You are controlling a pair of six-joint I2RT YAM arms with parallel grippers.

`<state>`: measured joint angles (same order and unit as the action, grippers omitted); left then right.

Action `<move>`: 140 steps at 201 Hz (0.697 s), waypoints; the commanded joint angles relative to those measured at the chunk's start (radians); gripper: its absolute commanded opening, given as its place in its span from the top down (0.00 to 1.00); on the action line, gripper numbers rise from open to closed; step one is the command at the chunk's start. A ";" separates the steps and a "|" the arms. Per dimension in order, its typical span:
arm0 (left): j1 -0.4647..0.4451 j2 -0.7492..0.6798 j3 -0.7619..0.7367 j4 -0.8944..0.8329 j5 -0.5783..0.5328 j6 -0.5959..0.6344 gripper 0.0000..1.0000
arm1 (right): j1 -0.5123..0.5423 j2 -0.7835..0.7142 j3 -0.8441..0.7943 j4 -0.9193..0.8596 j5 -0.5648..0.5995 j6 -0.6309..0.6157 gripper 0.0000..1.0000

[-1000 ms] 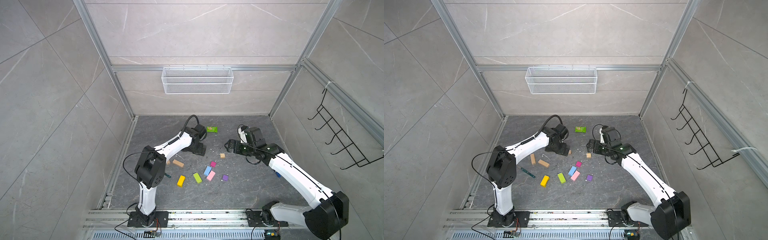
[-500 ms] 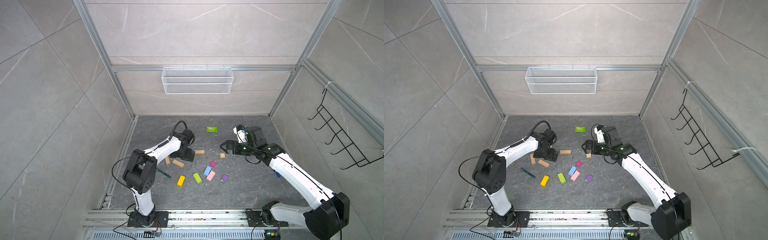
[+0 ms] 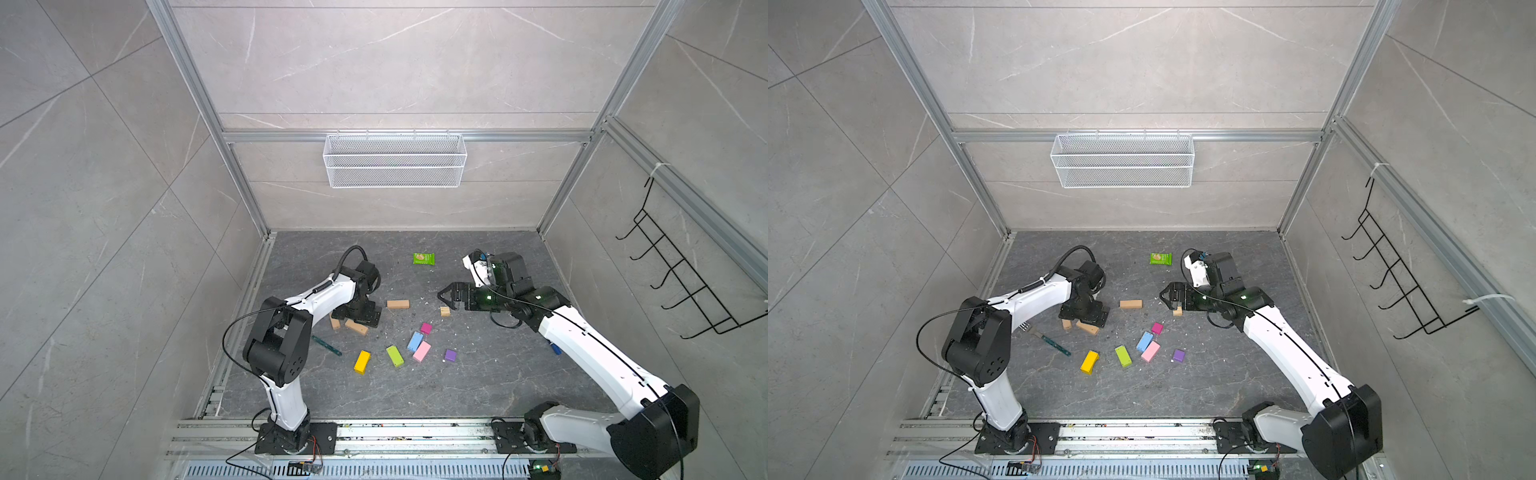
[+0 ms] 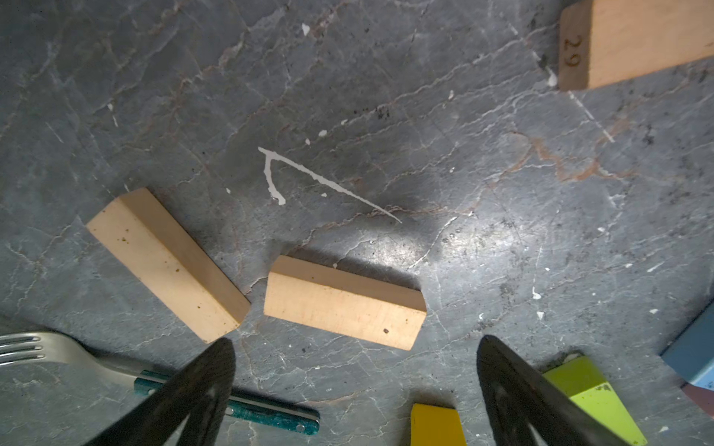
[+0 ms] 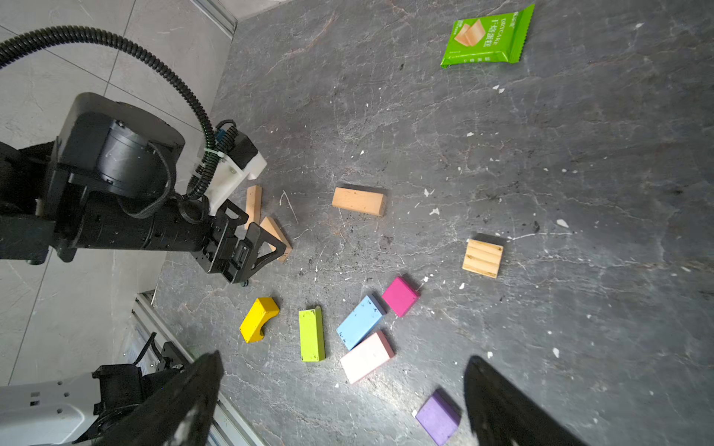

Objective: Build the wood block tower

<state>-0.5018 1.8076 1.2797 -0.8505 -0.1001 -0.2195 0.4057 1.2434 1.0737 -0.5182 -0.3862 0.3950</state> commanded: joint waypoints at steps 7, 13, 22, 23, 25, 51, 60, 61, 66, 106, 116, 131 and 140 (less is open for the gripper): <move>0.012 0.019 0.004 -0.005 0.002 0.043 0.00 | 0.001 -0.006 0.019 0.017 0.007 -0.021 0.01; 0.013 0.023 0.004 -0.005 0.002 0.047 0.00 | 0.001 -0.007 0.018 0.018 0.011 -0.021 0.01; 0.016 0.028 0.003 -0.004 0.007 0.056 0.00 | 0.001 -0.007 0.017 0.017 0.013 -0.021 0.01; 0.017 0.028 0.004 -0.004 0.008 0.058 0.00 | 0.001 -0.007 0.018 0.017 0.013 -0.021 0.01; 0.017 0.028 0.004 -0.003 0.011 0.060 0.00 | 0.001 -0.007 0.017 0.016 0.014 -0.021 0.01; 0.025 0.037 0.000 0.010 0.027 0.076 0.00 | 0.002 -0.007 0.017 0.017 0.017 -0.018 0.01; 0.028 0.040 -0.001 0.012 0.028 0.077 0.00 | 0.001 -0.007 0.017 0.016 0.017 -0.018 0.01; 0.030 0.040 -0.002 0.013 0.028 0.078 0.00 | 0.001 -0.007 0.017 0.016 0.017 -0.018 0.01; 0.031 0.042 -0.003 0.014 0.030 0.080 0.00 | 0.001 -0.008 0.017 0.017 0.017 -0.017 0.01; 0.043 0.059 -0.007 0.020 0.042 0.106 0.00 | 0.001 -0.009 0.022 0.010 0.025 -0.019 0.01; 0.044 0.065 -0.005 0.018 0.045 0.106 0.00 | 0.001 -0.008 0.025 0.006 0.029 -0.022 0.01; 0.043 0.073 -0.006 0.019 0.058 0.109 0.00 | 0.001 -0.007 0.031 0.000 0.030 -0.028 0.01; 0.043 0.077 -0.005 0.022 0.066 0.109 0.00 | 0.001 -0.006 0.033 -0.003 0.033 -0.030 0.01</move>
<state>-0.4637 1.8626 1.2766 -0.8280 -0.0689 -0.1379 0.4057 1.2434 1.0737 -0.5190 -0.3725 0.3935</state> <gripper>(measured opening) 0.996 0.992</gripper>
